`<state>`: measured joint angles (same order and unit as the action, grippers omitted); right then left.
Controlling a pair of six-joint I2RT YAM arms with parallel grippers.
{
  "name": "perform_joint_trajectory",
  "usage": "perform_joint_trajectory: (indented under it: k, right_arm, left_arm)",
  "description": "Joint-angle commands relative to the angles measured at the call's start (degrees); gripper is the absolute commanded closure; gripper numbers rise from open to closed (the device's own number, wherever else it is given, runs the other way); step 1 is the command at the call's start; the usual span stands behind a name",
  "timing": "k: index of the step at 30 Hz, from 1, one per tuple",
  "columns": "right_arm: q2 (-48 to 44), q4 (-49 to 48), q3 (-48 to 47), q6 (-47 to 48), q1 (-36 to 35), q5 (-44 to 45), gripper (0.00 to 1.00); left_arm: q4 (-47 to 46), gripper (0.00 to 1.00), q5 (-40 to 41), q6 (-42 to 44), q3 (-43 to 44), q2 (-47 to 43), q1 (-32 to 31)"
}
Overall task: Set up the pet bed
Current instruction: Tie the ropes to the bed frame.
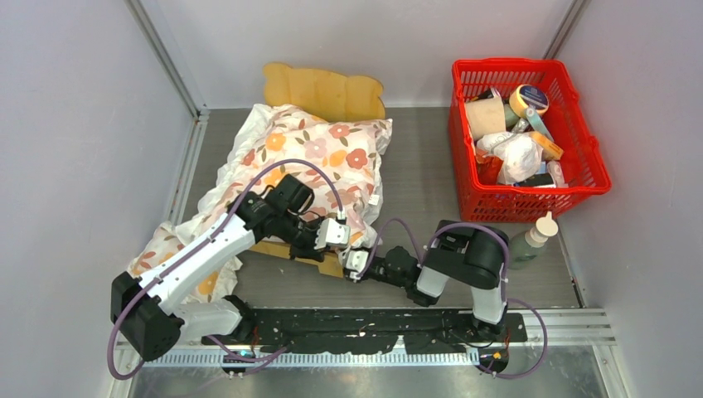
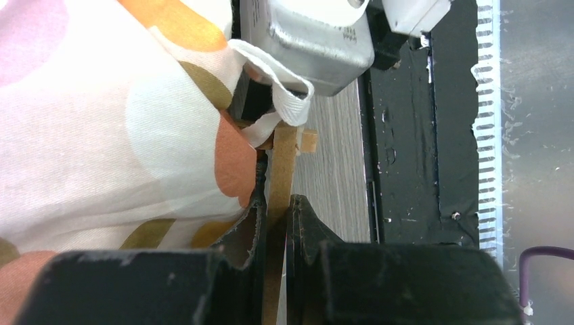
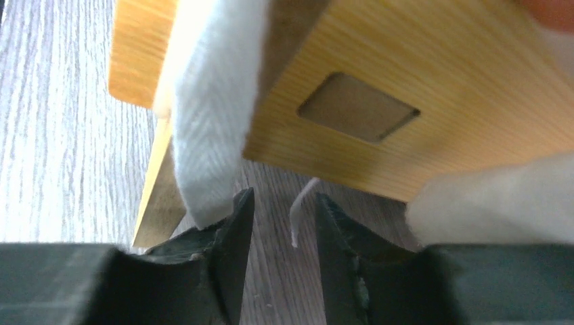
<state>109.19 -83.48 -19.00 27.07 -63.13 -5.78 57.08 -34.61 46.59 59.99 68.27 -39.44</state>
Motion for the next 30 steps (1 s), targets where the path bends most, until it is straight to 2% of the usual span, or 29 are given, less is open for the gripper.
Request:
perform_joint_trajectory:
  k: [1, 2, 3, 4, 9, 21, 24, 28, 30]
  right_arm:
    - [1.22, -9.26, -2.72, 3.24, 0.44, -1.58, 0.68]
    - [1.17, -9.31, -2.51, 3.34, 0.46, -1.46, 0.76]
    - [0.73, -9.32, -2.04, 3.30, 0.46, -1.15, 0.90]
    - [0.49, -9.33, -1.71, 3.11, 0.47, -0.85, 0.94]
    - [-6.66, -9.25, 4.28, -3.60, 0.47, 7.50, 0.95]
    - [-18.45, -9.20, 15.40, -18.94, -4.01, 10.66, 0.95]
    - [-25.16, -8.92, 19.59, -22.40, -6.65, 16.01, 0.95]
    - [-33.87, 1.61, 20.02, -25.55, -8.79, 20.13, 0.95]
    - [-37.67, 12.36, 18.23, -26.78, -9.43, 22.31, 0.95]
  left_arm:
    - [-3.32, 1.00, -4.00, -3.08, 4.34, -1.38, 0.93]
    - [-3.37, 1.00, -3.95, -3.08, 4.32, -1.38, 1.02]
    - [-3.39, 1.00, -4.02, -3.04, 4.27, -1.30, 1.06]
    - [-3.46, 1.00, -3.98, -3.00, 4.28, -1.23, 1.15]
    - [-4.44, 1.00, -2.06, -3.61, 4.05, -1.05, 1.55]
    - [-10.12, 1.00, 3.44, -8.51, 0.30, -2.85, 1.77]
    - [-11.46, 1.00, 5.00, -9.79, -1.63, -2.71, 1.82]
    - [-13.30, 1.00, 5.27, -9.85, -4.35, -3.27, 1.78]
    - [-14.70, 1.00, 5.16, -9.65, -5.28, -3.99, 1.94]
